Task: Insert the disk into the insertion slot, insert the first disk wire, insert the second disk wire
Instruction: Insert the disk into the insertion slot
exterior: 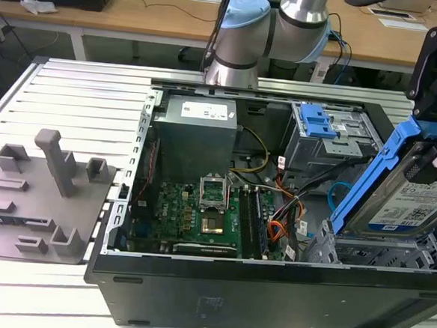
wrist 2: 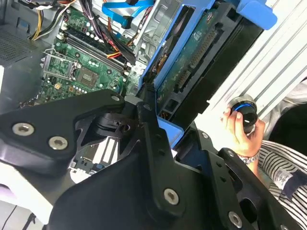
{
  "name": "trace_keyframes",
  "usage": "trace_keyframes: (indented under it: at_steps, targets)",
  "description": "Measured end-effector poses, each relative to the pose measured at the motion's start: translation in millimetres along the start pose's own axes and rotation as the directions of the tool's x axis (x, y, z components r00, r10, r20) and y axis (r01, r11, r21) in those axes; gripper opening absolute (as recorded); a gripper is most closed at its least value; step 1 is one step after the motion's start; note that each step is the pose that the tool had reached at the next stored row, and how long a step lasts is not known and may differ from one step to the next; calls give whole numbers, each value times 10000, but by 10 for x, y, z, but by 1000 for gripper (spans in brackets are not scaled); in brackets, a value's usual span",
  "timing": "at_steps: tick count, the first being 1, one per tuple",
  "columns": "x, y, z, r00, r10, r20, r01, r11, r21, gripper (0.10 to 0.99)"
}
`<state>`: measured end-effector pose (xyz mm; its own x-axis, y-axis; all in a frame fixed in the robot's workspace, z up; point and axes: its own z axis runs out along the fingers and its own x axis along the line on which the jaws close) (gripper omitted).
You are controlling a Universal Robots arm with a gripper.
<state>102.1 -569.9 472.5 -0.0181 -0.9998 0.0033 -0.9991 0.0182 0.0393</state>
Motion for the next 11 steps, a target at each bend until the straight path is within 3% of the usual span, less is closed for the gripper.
trace_keyframes:
  at_steps: [11]
  targets:
    - [0,-2,53,10000,0,-1,0,10000,0,365]
